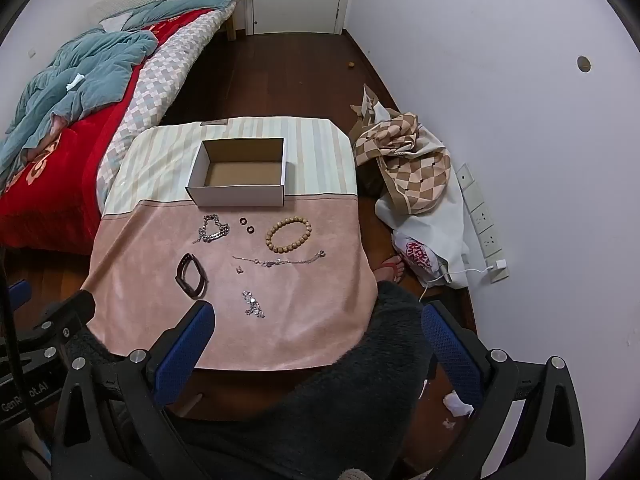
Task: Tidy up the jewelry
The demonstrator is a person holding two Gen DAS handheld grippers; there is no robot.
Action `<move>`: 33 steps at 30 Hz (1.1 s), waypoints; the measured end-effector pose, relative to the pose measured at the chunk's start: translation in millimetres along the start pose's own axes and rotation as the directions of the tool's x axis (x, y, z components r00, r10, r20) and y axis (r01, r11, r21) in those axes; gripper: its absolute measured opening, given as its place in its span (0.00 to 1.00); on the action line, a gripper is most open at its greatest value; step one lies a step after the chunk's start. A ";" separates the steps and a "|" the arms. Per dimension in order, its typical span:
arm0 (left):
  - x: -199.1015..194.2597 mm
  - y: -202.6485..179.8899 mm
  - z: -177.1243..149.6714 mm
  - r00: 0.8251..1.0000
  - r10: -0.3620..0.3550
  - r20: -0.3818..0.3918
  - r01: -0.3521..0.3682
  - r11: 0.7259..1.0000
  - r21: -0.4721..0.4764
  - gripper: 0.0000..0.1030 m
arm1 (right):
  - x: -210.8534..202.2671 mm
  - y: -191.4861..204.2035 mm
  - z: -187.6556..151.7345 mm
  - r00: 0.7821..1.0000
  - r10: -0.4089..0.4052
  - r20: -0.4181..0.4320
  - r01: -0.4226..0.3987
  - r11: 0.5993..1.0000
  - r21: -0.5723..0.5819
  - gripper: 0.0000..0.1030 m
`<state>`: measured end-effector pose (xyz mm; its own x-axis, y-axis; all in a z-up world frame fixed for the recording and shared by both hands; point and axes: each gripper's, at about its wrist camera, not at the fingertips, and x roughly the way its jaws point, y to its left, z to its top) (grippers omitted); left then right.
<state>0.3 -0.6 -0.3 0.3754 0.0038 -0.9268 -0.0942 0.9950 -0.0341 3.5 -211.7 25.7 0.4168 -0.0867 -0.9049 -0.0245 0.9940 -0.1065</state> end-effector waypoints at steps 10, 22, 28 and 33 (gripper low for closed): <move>0.1 -0.7 -1.1 1.000 0.000 0.004 0.000 1.000 0.001 1.00 | -1.0 1.5 -1.1 1.000 -0.004 -0.002 0.004 1.000 -0.003 1.00; -1.7 2.0 -2.6 1.000 0.001 0.006 -0.002 1.000 0.009 1.00 | -2.4 0.4 -5.0 1.000 -0.008 -0.004 0.008 1.000 -0.002 1.00; -3.4 3.0 -2.4 1.000 0.004 0.013 -0.005 1.000 0.017 1.00 | -0.3 -1.9 -2.7 1.000 -0.005 -0.005 0.005 1.000 0.002 1.00; -5.2 2.3 -2.2 1.000 0.008 0.020 -0.008 1.000 0.020 1.00 | -1.0 -2.4 -2.5 1.000 -0.006 -0.005 0.006 1.000 0.002 1.00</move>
<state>-3.8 1.4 3.6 0.3930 0.0137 -0.9194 -0.0785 0.9967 -0.0187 0.8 -214.2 25.8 0.4123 -0.0932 -0.9063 -0.0203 0.9936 -0.1114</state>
